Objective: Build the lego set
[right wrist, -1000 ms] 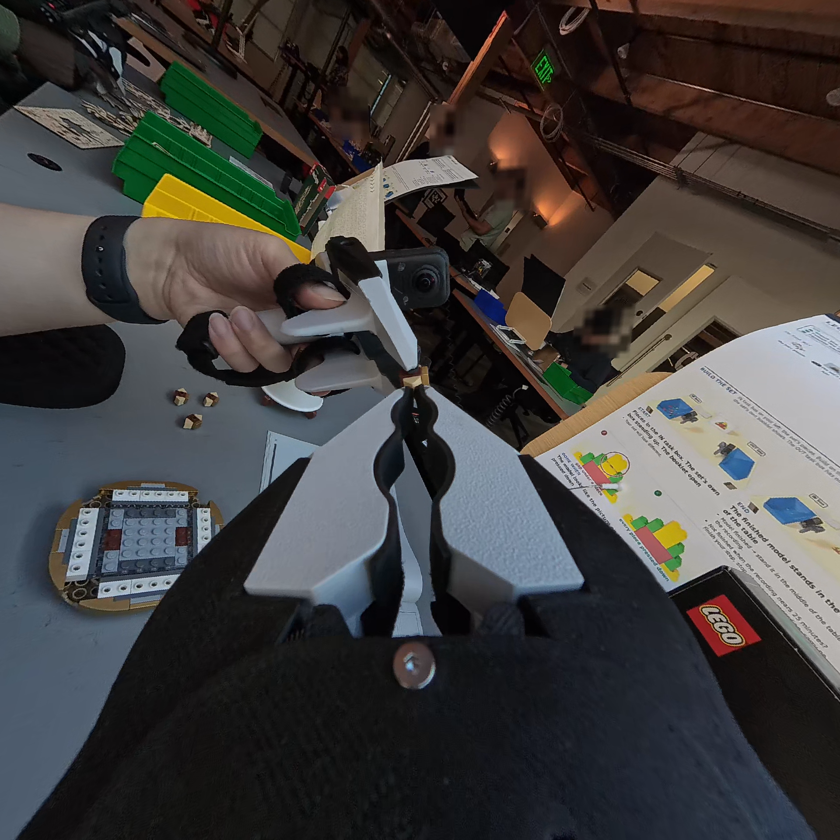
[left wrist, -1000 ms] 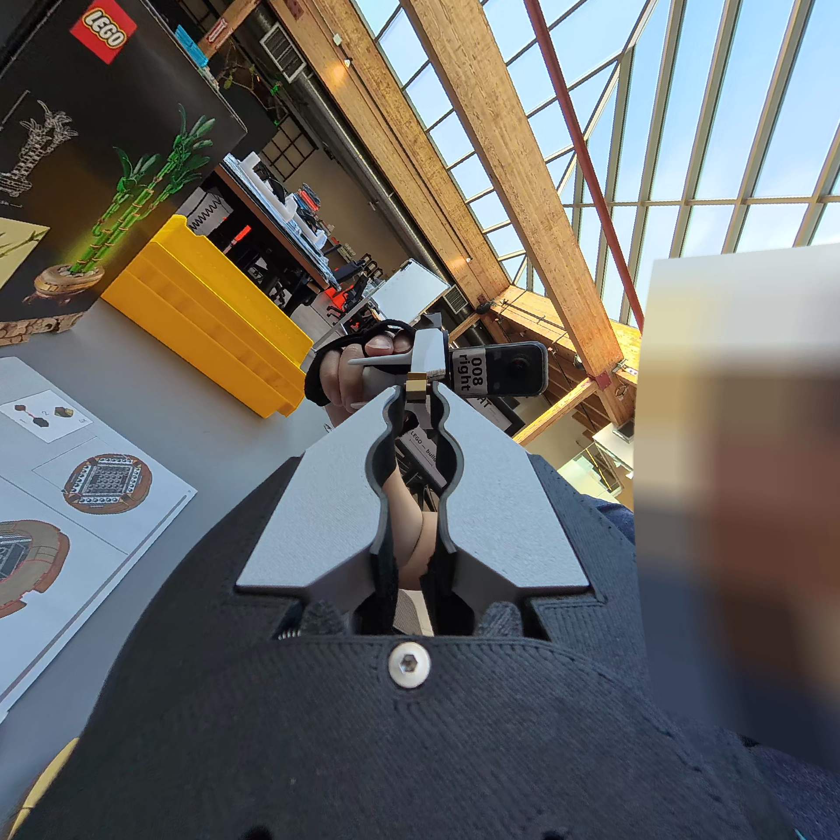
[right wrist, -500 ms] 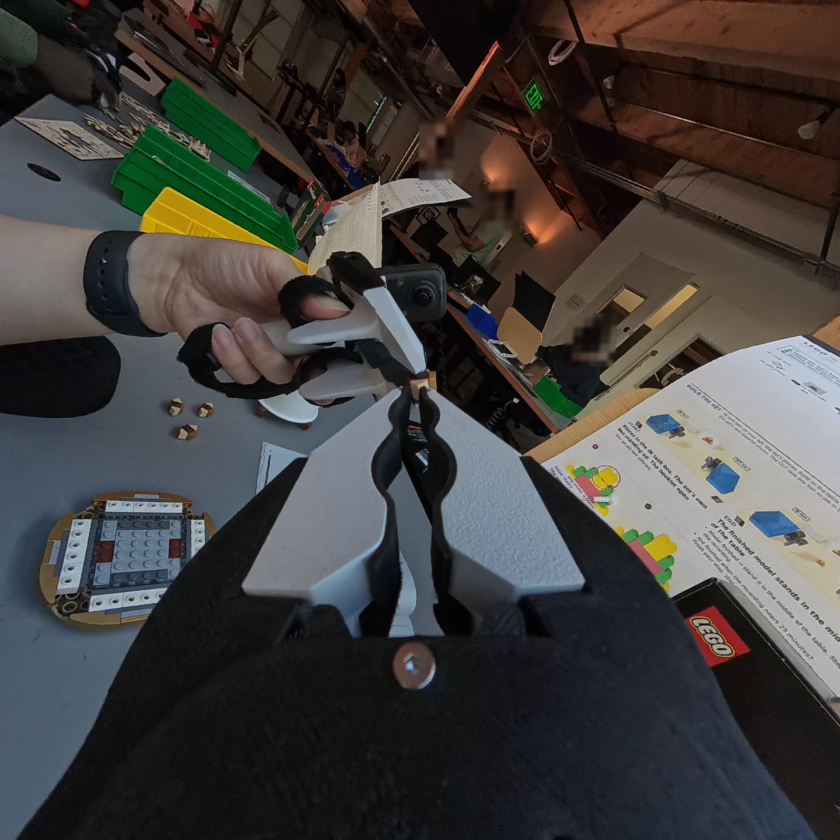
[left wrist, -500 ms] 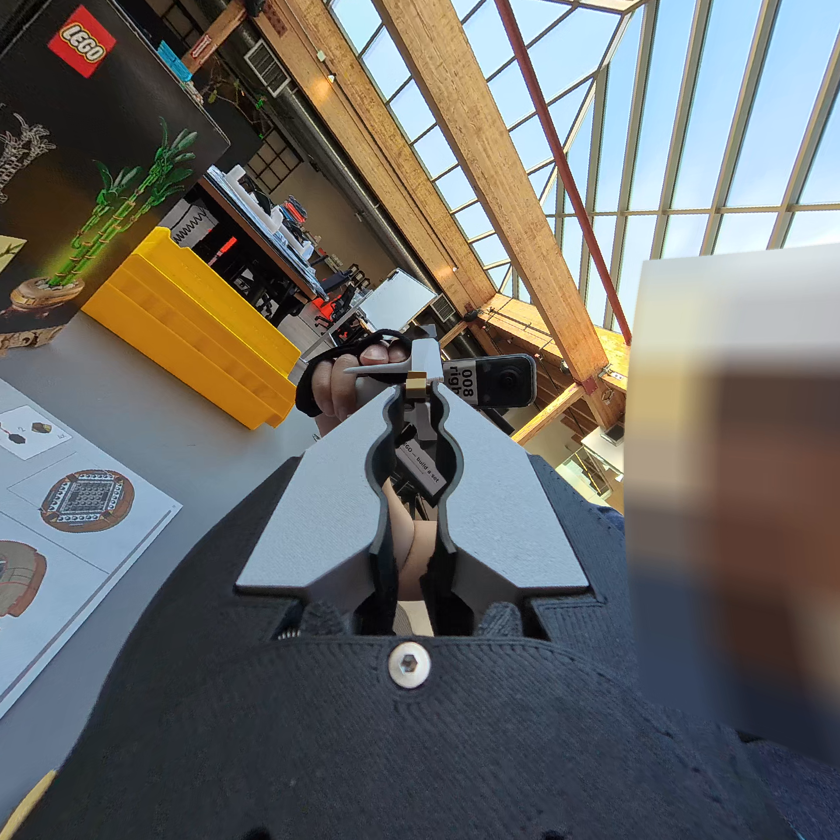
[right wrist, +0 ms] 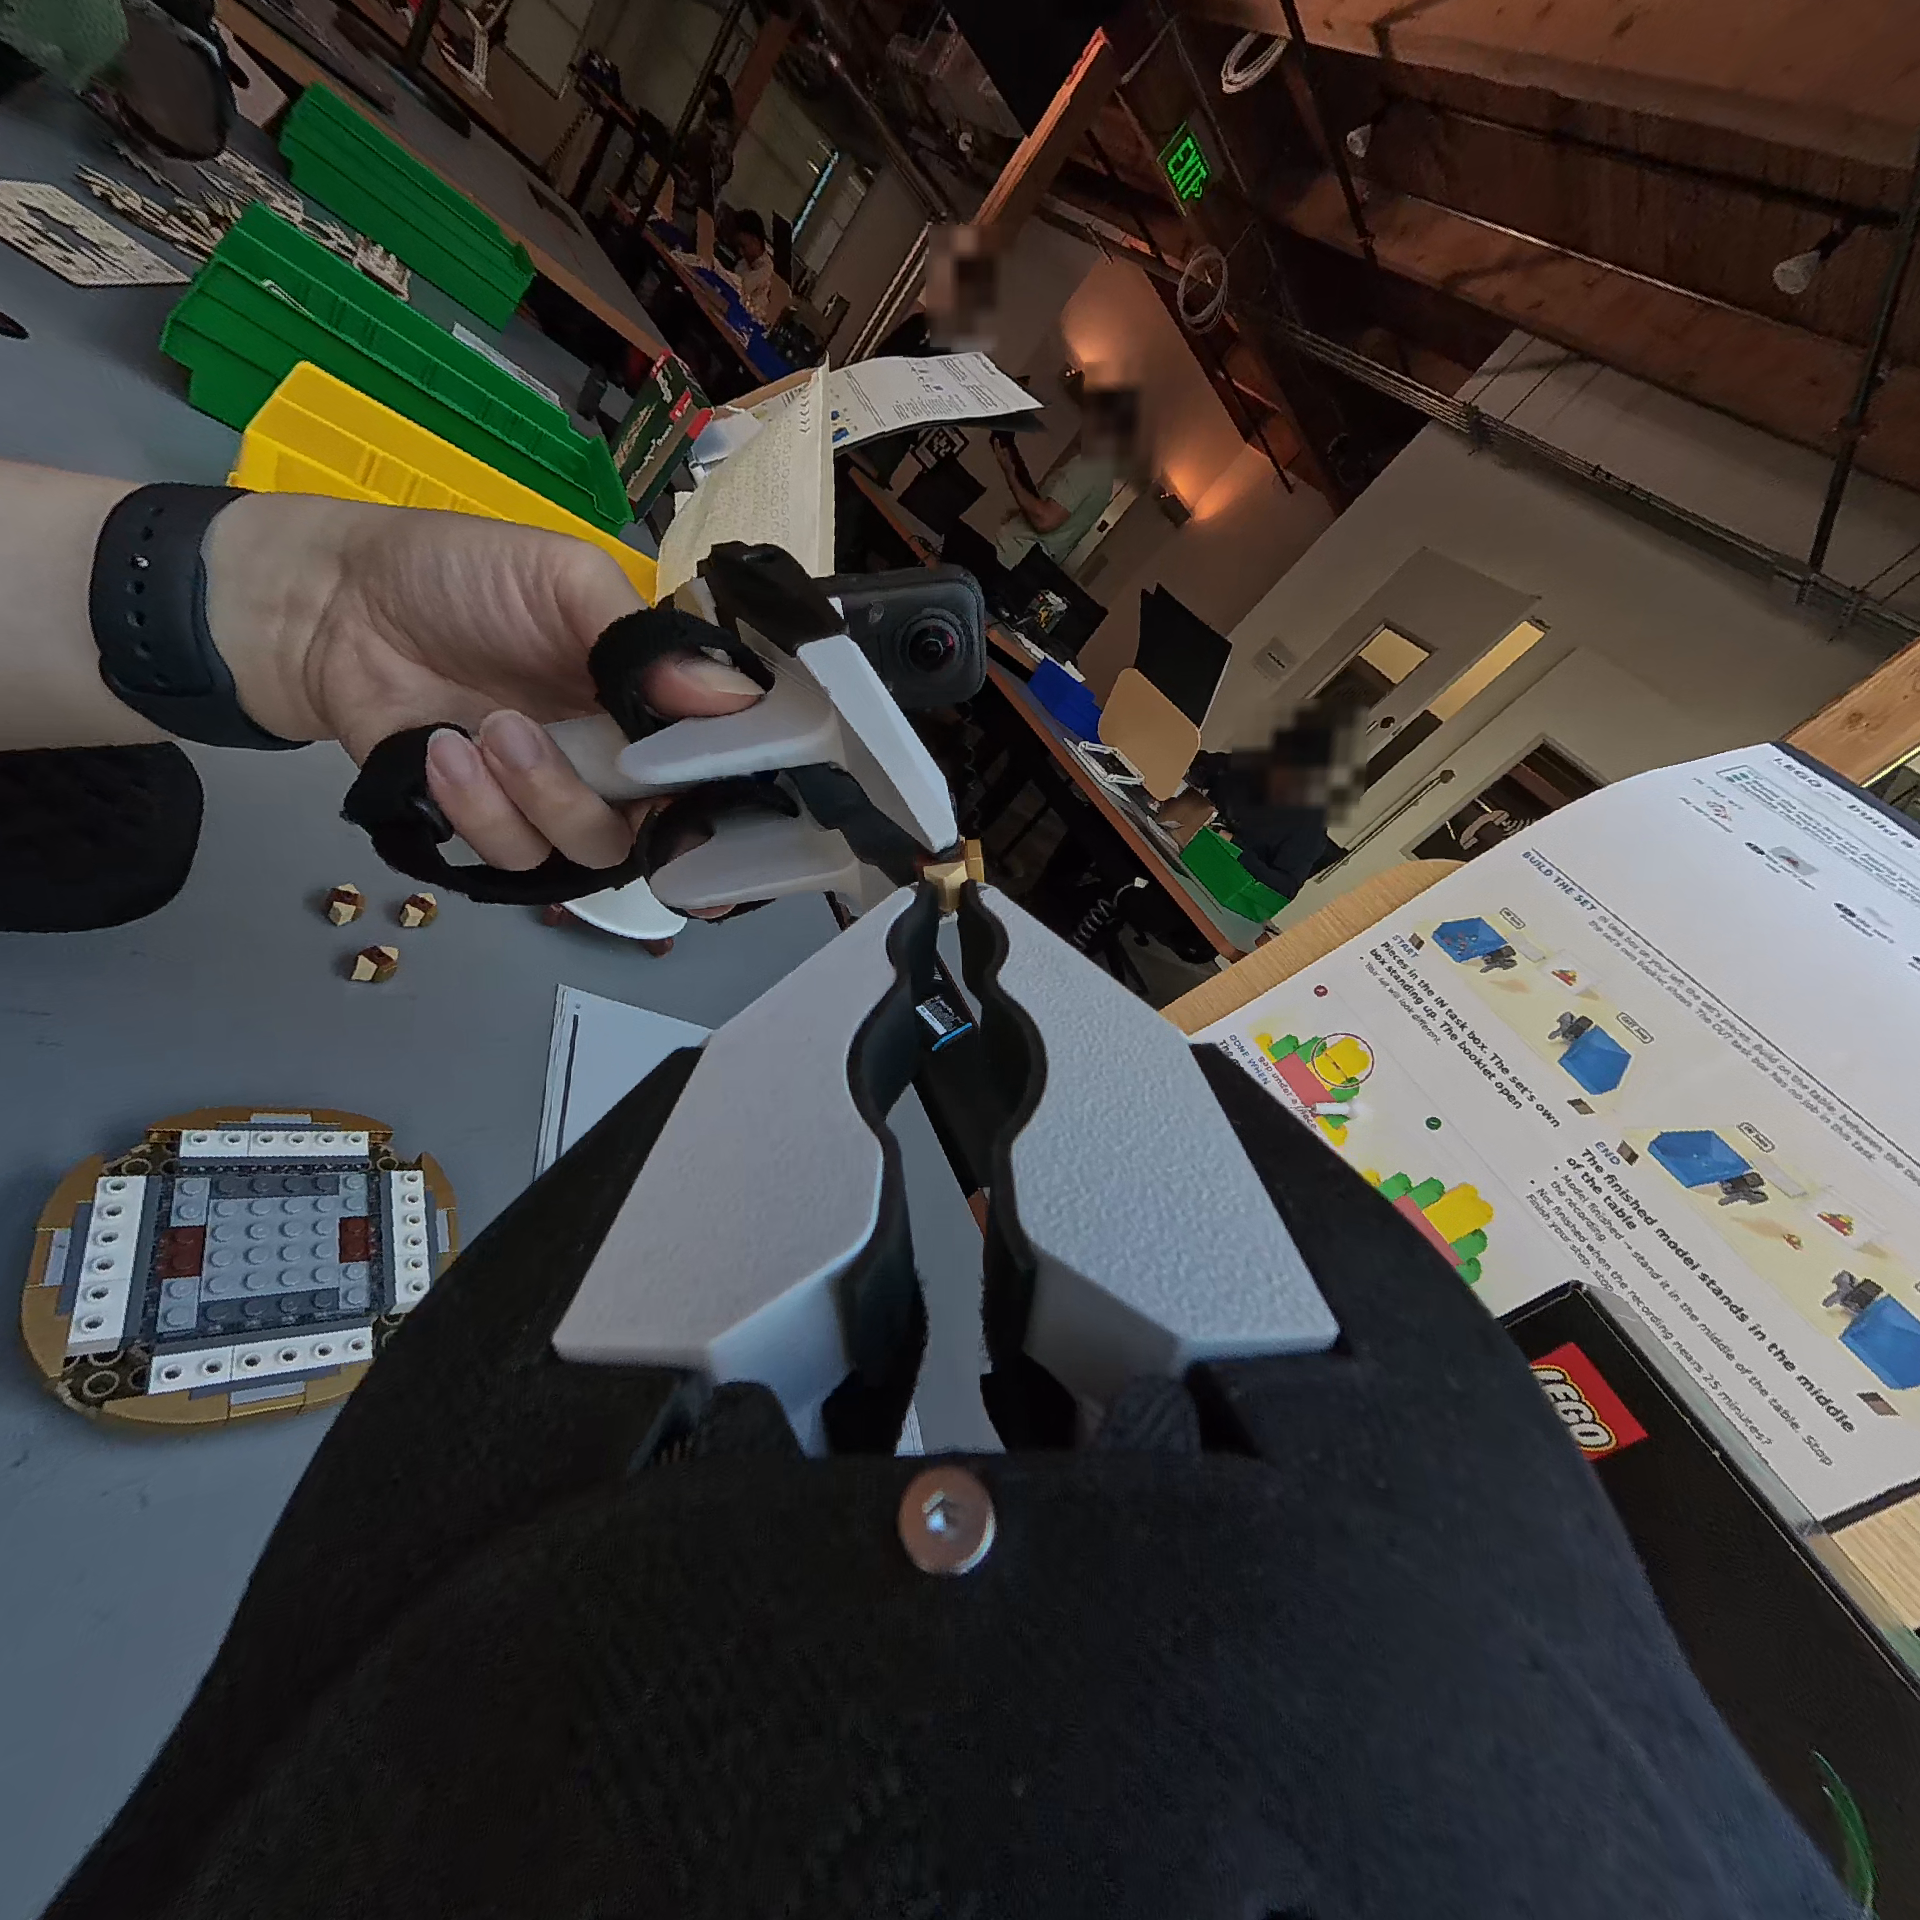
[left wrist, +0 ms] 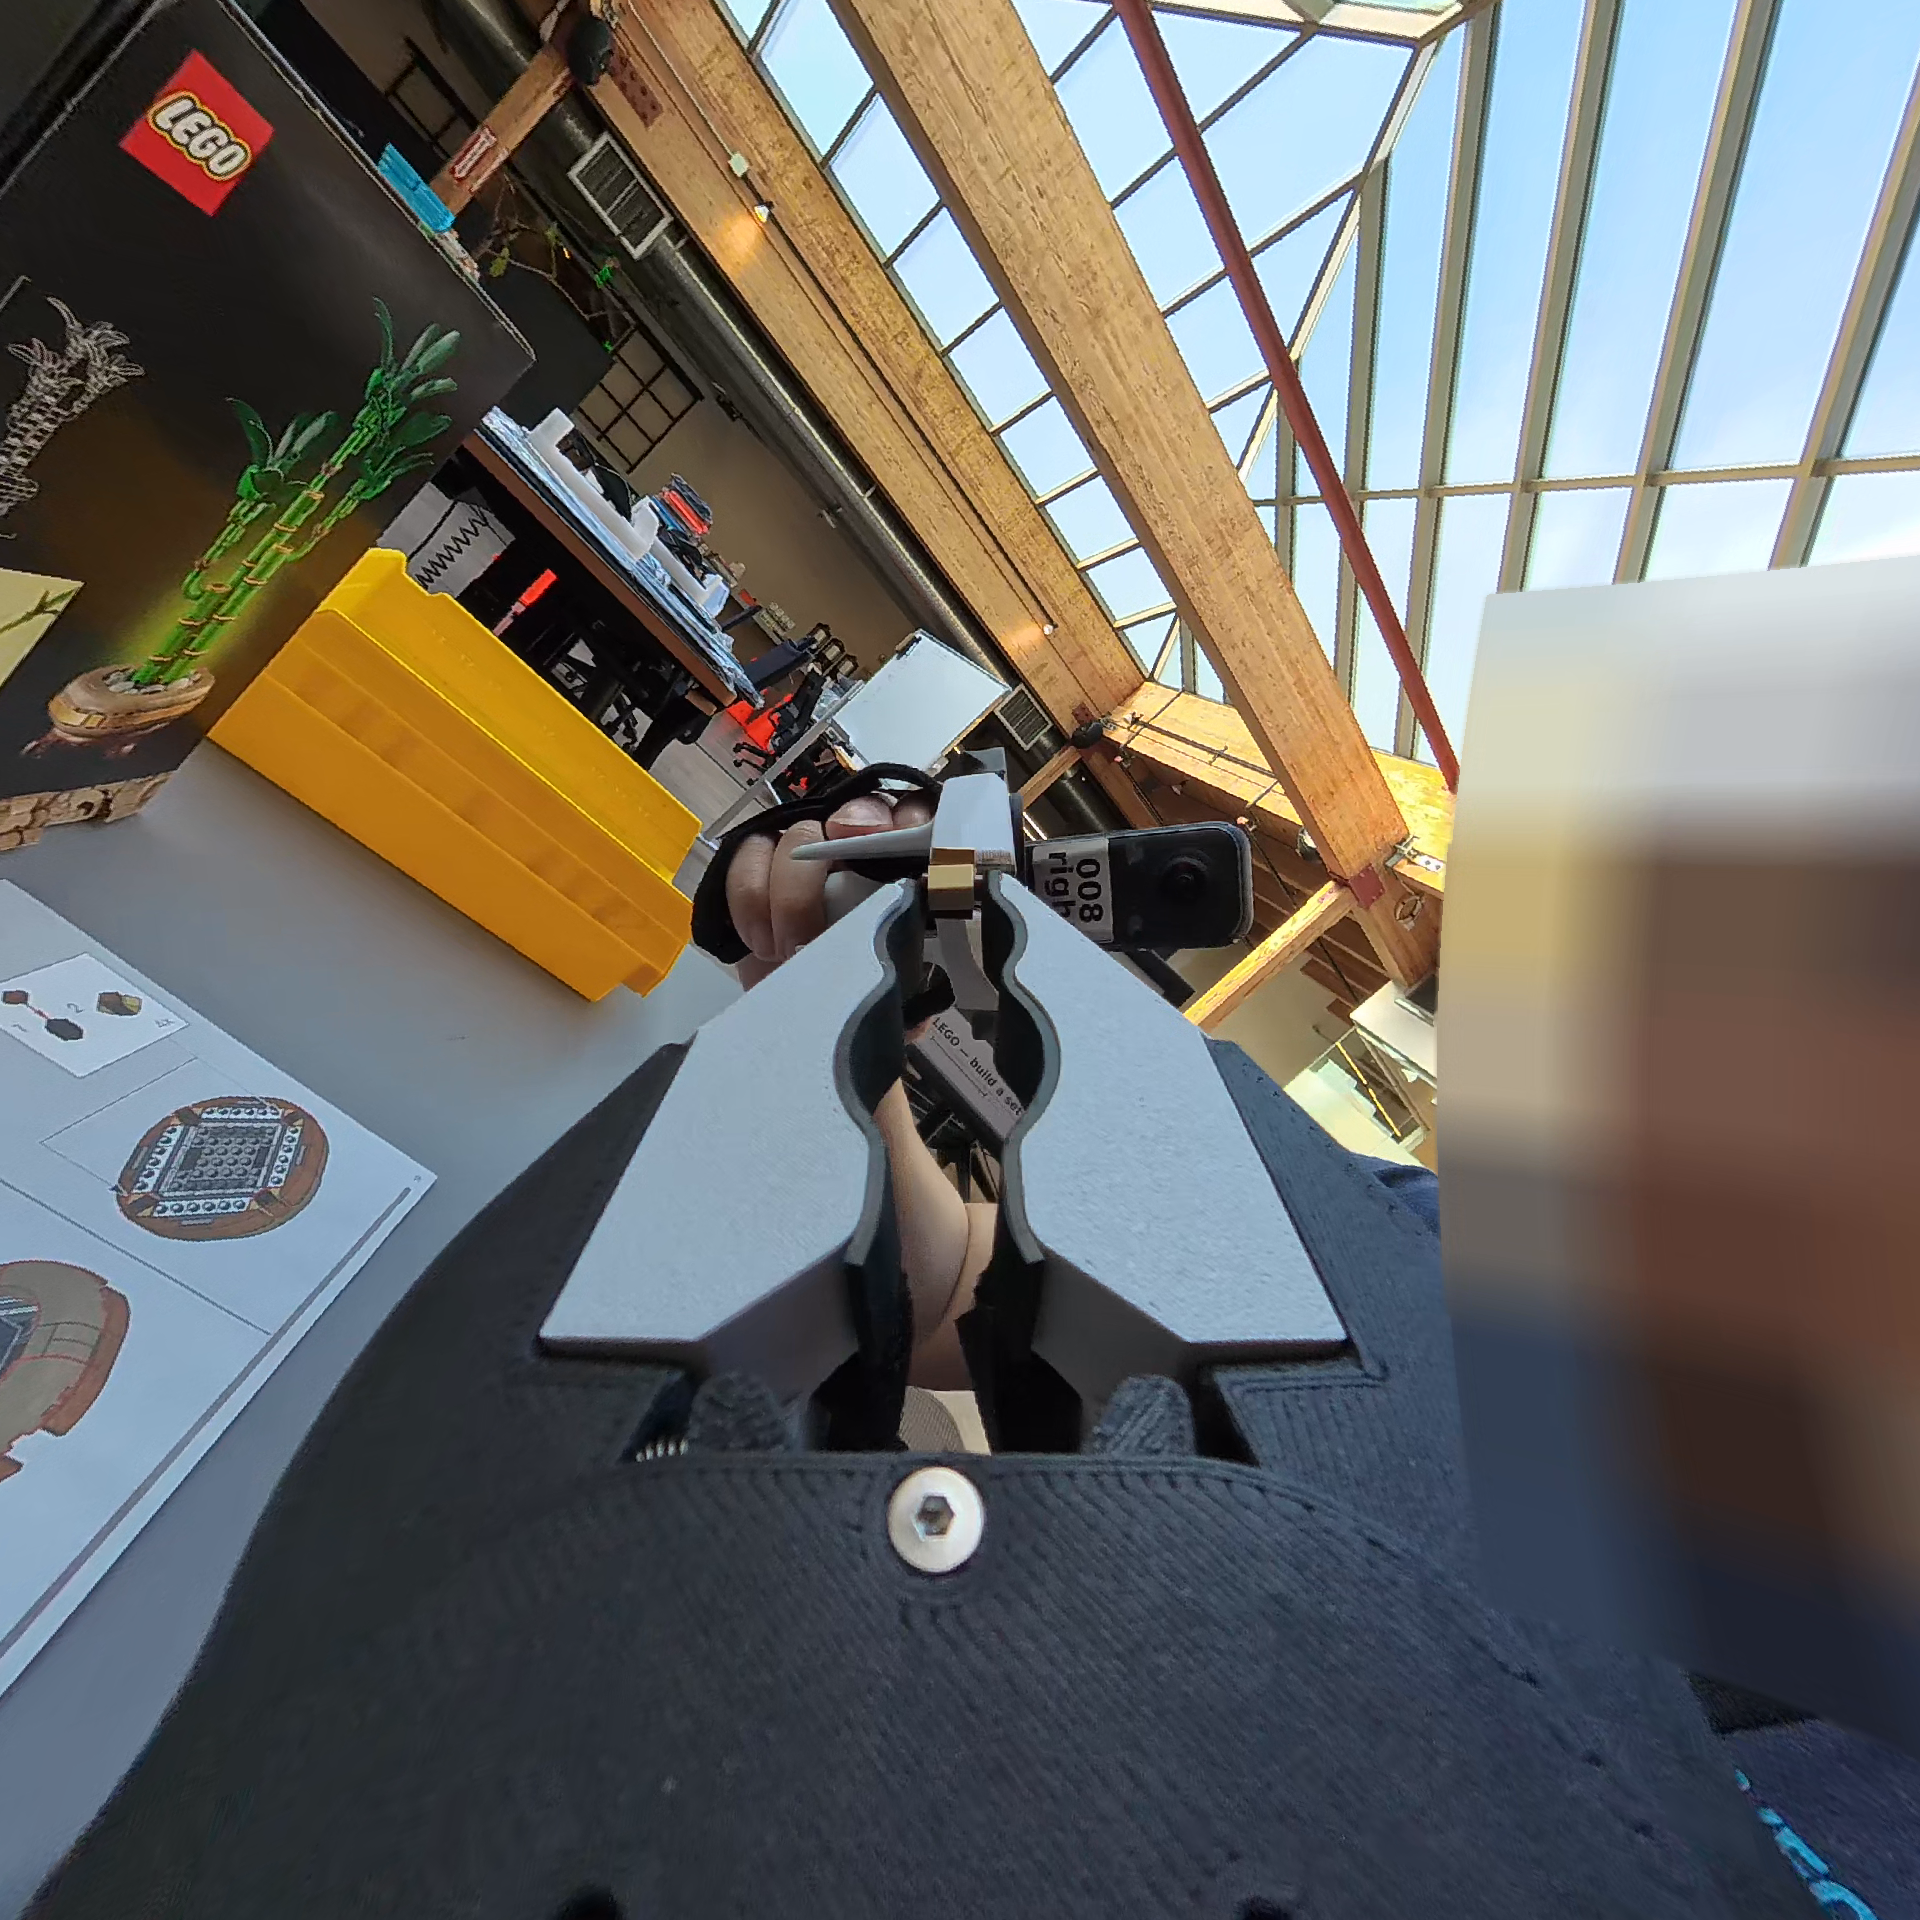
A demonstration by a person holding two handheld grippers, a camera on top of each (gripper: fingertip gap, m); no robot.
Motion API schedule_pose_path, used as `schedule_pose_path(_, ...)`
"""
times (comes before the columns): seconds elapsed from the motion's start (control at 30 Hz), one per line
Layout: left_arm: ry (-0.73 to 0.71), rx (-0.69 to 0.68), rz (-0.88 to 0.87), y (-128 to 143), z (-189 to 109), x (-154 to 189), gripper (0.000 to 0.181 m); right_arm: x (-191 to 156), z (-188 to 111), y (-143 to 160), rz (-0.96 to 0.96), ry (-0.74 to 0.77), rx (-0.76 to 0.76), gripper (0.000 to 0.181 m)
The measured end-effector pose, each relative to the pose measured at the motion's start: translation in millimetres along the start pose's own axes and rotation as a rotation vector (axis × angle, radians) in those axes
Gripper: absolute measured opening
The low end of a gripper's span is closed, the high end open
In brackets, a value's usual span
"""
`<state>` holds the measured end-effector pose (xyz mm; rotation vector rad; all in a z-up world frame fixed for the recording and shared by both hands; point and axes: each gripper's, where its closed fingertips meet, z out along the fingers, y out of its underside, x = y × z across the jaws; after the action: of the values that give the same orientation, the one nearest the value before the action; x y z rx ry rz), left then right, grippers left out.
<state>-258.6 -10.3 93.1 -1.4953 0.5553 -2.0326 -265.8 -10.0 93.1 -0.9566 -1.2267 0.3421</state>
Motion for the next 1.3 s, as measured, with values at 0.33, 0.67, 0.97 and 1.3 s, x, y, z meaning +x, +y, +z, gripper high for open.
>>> schedule_pose_path(0.33,-0.05,-0.001,0.038,0,-2,-7,0.008,-1,4,7,-0.027,0.018,-0.062,0.002)
schedule_pose_path(0.67,-0.029,-0.347,-0.008,46,-14,0,0.009,-28,-4,0,0.111,-0.25,0.016,0.037)
schedule_pose_path(0.97,-0.012,-0.55,-0.017,81,-19,8,0.009,-74,-12,2,0.108,-0.506,-0.013,0.028)
schedule_pose_path(1.3,-0.025,-0.51,-0.046,72,-21,6,0.009,-74,-8,1,0.08,-0.486,-0.012,0.016)
